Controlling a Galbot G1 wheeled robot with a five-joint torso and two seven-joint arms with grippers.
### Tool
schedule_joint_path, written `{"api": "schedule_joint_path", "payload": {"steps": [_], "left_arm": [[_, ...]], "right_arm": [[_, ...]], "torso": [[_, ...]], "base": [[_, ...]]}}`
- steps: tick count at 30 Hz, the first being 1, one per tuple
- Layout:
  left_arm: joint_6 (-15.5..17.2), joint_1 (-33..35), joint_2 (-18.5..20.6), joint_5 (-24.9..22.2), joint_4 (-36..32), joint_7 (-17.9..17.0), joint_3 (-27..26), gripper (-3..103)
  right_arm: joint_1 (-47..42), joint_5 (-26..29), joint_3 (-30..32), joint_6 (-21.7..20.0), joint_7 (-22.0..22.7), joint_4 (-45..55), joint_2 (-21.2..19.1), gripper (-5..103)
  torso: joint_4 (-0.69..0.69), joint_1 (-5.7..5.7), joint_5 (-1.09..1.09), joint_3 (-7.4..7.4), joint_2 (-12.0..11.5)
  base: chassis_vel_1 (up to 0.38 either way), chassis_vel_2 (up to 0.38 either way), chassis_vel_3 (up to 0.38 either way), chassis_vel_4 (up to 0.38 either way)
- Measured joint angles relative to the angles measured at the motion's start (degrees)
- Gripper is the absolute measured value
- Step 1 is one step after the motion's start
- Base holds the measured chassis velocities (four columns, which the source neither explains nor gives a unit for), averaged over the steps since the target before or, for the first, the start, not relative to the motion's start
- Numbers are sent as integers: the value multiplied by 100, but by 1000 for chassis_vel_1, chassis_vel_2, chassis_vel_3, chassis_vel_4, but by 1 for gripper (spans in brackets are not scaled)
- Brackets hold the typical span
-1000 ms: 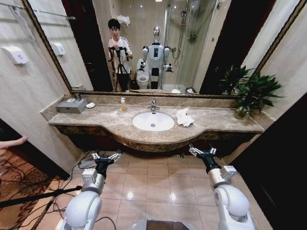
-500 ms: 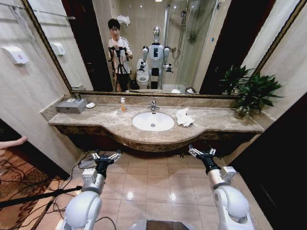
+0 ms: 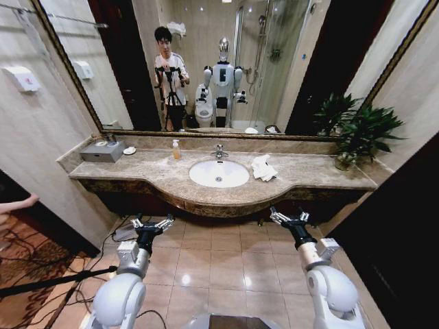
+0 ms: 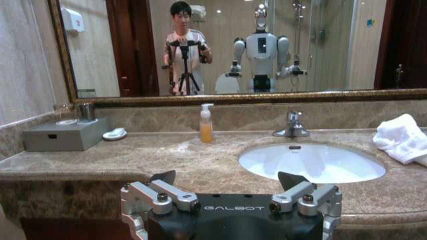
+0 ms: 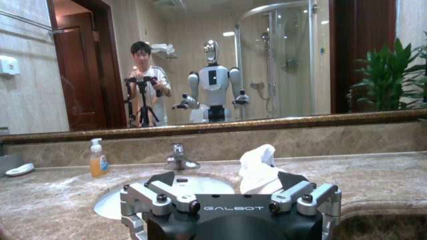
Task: Pick up the towel from the sink counter and wipe the mirror surface.
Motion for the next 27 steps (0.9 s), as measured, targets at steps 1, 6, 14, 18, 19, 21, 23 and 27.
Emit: {"api": "schedule_joint_path", "payload": {"steps": [1,6,14,18,19,21,23,27], "left_arm": [[0,0,0,0,0,0,0,100],[0,0,0,0,0,0,0,100],[0,0,0,0,0,0,0,100],[0,0,0,0,0,0,0,100],[0,0,0,0,0,0,0,100],[0,0,0,0,0,0,0,100],[0,0,0,0,0,0,0,100],[0,0,0,0,0,0,0,100]], "right_arm": [[0,0,0,0,0,0,0,100],[-9,13,0,46,-49,-28,11,100],[-10,25,-33,100,-144,-97,49,100],[-10,47,-25,104,-148,-104,37,100],[-10,47,-25,104,-148,-104,37,100],[-1,56,-21,106,-148,-113,27,100],[18,57,-28,106,-151,-126,27,100],[57,53,-48,106,-162,-149,35,100]], "torso": [[0,0,0,0,0],[0,0,0,0,0],[0,0,0,0,0],[0,-1,0,0,0],[0,-1,0,0,0],[0,-1,0,0,0],[0,0,0,0,0],[1,-1,1,0,0]], "base": [[0,0,0,0],[0,0,0,0],[0,0,0,0],[0,0,0,0],[0,0,0,0],[-58,71,72,-88],[-97,76,93,-97],[-107,120,111,-107]]}}
